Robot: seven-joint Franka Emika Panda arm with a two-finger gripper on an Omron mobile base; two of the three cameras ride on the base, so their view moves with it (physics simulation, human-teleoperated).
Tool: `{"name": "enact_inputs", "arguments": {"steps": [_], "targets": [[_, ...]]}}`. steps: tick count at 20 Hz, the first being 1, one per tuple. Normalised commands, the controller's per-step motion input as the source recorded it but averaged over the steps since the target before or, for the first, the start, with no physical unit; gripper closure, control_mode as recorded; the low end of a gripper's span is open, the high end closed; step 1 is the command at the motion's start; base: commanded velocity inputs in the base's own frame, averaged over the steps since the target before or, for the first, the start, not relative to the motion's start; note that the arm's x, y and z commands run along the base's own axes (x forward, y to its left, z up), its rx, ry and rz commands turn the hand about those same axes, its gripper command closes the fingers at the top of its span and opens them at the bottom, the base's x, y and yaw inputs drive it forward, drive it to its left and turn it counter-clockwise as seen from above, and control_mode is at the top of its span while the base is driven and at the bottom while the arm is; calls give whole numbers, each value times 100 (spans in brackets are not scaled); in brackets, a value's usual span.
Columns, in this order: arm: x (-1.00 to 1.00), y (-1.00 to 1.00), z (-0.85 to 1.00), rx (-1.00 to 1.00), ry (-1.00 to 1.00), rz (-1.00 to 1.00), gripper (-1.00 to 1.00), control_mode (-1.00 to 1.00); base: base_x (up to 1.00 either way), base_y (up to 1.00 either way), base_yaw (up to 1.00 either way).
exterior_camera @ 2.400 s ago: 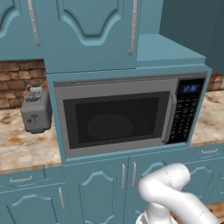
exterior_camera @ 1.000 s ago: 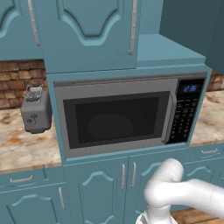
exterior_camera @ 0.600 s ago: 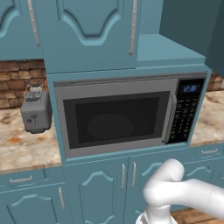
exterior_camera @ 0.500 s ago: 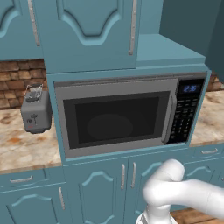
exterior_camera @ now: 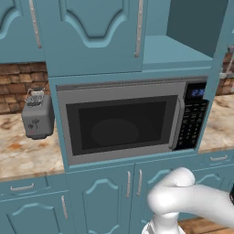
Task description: Pick the tangerine from the counter and place it in the cabinet. Then close the cabinet.
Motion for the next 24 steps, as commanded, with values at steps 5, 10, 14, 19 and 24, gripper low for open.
{"name": "enact_inputs", "arguments": {"steps": [5, 10, 14, 19, 24], "targets": [[95, 55, -52, -16, -8, -20, -100, -100, 0, 0, 0], [100, 22, -56, -10, -12, -29, -100, -100, 0, 0, 0], [100, 34, -27, -12, -22, -39, -100, -100, 0, 0, 0], [100, 51, -30, -15, -20, -51, -100, -100, 0, 0, 0], [100, 75, -74, -15, -7, -54, -100, -100, 0, 0, 0]]}}
